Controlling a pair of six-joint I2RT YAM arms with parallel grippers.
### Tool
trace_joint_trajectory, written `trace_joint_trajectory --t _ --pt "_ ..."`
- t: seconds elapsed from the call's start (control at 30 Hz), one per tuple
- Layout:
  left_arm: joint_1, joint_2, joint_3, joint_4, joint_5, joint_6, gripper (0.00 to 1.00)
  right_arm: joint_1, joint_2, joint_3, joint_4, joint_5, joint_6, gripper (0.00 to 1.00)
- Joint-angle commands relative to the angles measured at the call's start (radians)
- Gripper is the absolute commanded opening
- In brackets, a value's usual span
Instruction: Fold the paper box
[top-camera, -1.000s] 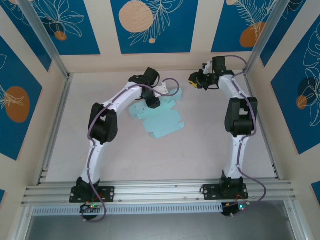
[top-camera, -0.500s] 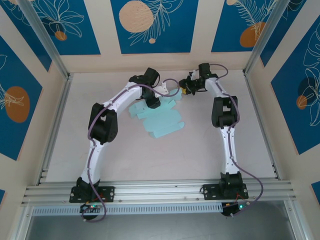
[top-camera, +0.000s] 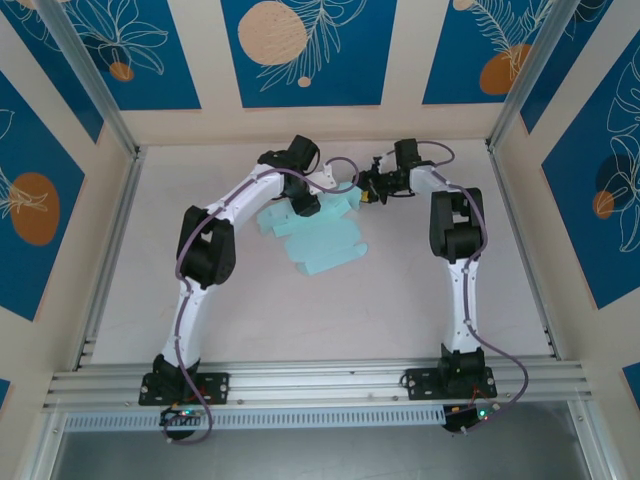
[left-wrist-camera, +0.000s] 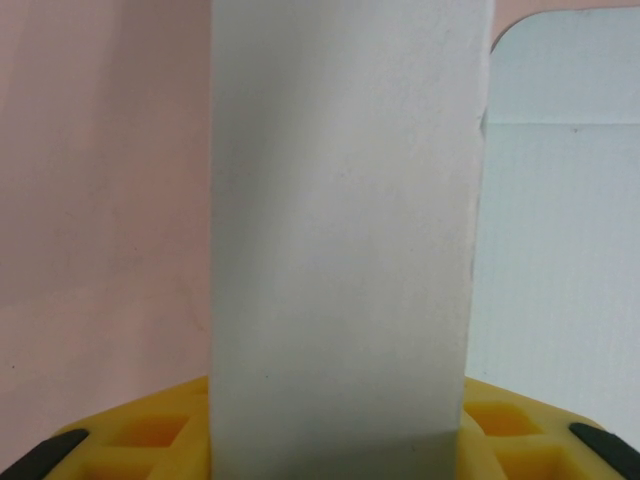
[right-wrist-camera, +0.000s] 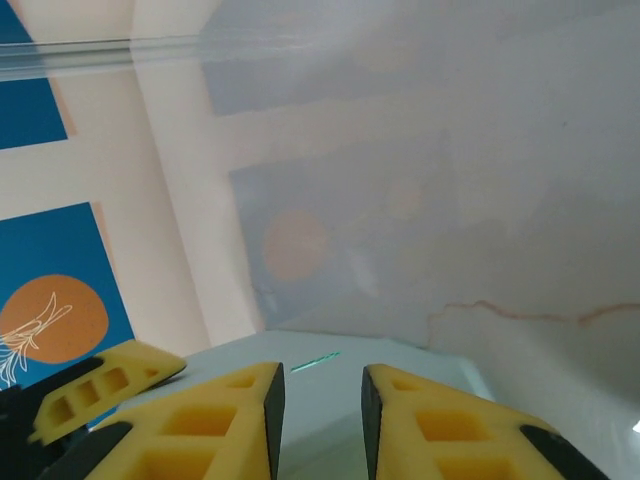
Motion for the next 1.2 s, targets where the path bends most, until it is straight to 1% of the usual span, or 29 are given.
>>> trace_joint_trajectory --t 0.0,0.43,0.5,0.63,0.8,1.17 --pt "-0.009 0.0 -0.018 -0.005 -0.036 -0.023 0.41 0.026 -0.079 -0.055 0.04 -0.04 -0.003 0.3" --pt "-0.013 0.003 -0.018 0.001 -0.034 -0.03 0.41 0.09 -0.148 -0.144 0.062 0.0 -0.007 0.3" --pt "-0.014 0.003 -0.018 -0.002 -0.036 -0.029 0.41 0.095 -0.169 -0.165 0.061 0.02 -0.014 0.3" --pt "-0.015 0.001 -0.019 -0.005 -0.034 -0.027 0.41 0.102 -0.226 -0.237 0.057 0.098 -0.052 0.3" --pt "-0.015 -0.001 -0.019 -0.006 -0.033 -0.024 0.41 0.107 -0.266 -0.338 0.102 0.16 -0.077 0.3" --pt "-0.015 0.009 -0.015 -0.008 -0.037 -0.018 0.41 0.138 -0.269 -0.379 0.139 0.2 -0.143 0.3"
